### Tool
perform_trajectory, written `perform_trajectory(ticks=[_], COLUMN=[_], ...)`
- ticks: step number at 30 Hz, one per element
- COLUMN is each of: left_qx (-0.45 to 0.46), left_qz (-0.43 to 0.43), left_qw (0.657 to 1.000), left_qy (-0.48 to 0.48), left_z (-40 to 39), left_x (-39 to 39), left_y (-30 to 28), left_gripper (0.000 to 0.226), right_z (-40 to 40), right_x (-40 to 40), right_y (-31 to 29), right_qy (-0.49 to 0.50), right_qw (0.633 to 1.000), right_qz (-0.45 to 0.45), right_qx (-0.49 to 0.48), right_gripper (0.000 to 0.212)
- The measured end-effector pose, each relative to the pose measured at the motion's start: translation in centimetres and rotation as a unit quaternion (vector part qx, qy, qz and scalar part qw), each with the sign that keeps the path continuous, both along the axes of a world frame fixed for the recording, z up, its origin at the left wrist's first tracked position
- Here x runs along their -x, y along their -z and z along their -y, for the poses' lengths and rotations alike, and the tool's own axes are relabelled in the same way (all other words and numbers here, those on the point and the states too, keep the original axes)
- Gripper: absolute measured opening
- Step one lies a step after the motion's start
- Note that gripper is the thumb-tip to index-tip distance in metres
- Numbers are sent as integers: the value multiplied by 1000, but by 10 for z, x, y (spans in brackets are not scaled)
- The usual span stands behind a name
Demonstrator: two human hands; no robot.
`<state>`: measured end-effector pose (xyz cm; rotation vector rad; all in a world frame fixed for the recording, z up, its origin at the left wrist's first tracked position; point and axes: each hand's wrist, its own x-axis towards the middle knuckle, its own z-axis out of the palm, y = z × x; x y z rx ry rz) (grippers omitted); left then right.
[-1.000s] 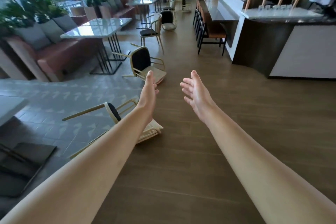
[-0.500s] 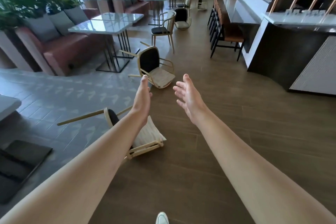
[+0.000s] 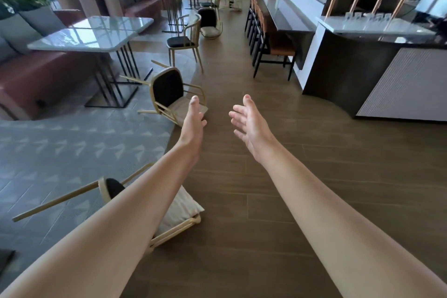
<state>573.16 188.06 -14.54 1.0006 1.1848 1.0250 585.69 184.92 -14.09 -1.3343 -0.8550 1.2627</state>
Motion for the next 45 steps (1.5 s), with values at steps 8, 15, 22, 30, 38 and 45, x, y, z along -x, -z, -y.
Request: perform_trajectory(ticks=[8, 15, 22, 30, 38, 45], left_qx=[17, 35, 66, 108, 120, 171], left_qz=[0, 25, 29, 17, 11, -3], left_qw=[999, 987, 950, 920, 918, 923], left_qy=[-35, -156, -305, -377, -379, -345], left_z=[-99, -178, -203, -203, -197, -193], left_x=[-49, -71, -22, 52, 101, 128], left_y=[16, 31, 67, 105, 145, 215], left_gripper=[64, 64, 62, 60, 50, 49], right_z=[-113, -221, -281, -297, -295, -298], right_x=[-51, -69, -13, 68, 117, 143], right_y=[18, 31, 71, 112, 154, 221], right_qy=[-31, -129, -248, -320, -321, -316], right_qw=[999, 991, 966, 941, 939, 934], right_qz=[-7, -15, -27, -11, 18, 42], right_qx=[13, 31, 66, 106, 125, 160], right_gripper=[68, 68, 68, 68, 68, 65])
